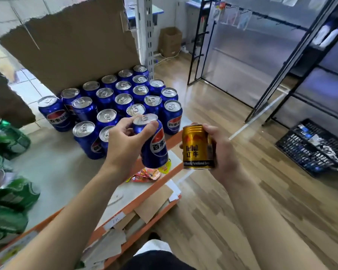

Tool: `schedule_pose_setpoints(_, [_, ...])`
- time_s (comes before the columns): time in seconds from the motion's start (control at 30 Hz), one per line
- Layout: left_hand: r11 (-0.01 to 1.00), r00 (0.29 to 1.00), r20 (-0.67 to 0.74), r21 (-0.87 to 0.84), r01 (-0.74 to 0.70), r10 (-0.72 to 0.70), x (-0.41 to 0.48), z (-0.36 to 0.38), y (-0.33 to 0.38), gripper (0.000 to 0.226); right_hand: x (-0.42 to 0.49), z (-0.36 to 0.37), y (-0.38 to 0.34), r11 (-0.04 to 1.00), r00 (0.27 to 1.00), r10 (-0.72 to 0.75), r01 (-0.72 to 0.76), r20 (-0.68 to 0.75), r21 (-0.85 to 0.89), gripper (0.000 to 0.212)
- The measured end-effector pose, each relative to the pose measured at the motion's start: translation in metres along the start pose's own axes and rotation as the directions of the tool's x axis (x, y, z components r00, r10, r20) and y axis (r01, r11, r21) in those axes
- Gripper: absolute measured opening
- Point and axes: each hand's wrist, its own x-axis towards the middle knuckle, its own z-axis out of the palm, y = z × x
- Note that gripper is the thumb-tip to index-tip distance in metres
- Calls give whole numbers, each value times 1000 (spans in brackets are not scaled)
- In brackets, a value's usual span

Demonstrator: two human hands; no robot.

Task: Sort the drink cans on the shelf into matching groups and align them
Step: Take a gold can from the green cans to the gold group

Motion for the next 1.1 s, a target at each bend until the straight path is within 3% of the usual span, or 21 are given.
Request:
schedule_pose_setpoints(0.13, [898,979,-32,405,-171,201,33,1,-7,61,31,2,-10,1000,999,-16,16,31,-3,38])
schedule_pose_setpoints(0.27, [766,936,16,569,-298,352,48,8,-12,54,46,1,-21,1000,999,-18,19,47,-11,30])
schedule_pose_setpoints(0.43, [556,888,89,750,-358,451,58,16,-26,64,63,-8,-31,997,989,-27,36,147,-62,19])
schedule_pose_setpoints(0.5, [483,892,73,820,-308,446,59,19,-32,69,70,-12,-34,997,985,-7,19,170,-68,21])
schedule_pose_setpoints(0.63, [459,914,-12,868,-192,406,56,29,-44,71,78,-22,-44,994,975,28,-5,219,-105,38])
schedule_pose_setpoints(0.8, [187,929,-18,981,-55,370,48,53,-45,61,84,-42,-61,988,953,37,11,302,-155,31])
schedule_pose_setpoints(0.97, [38,969,-112,994,106,219,52,68,-34,62,86,-62,-75,990,920,31,25,390,-140,28])
schedule_pose_setpoints(1.1, [25,955,-195,981,194,225,37,66,-24,70,87,-71,-83,990,869,36,37,494,-138,34])
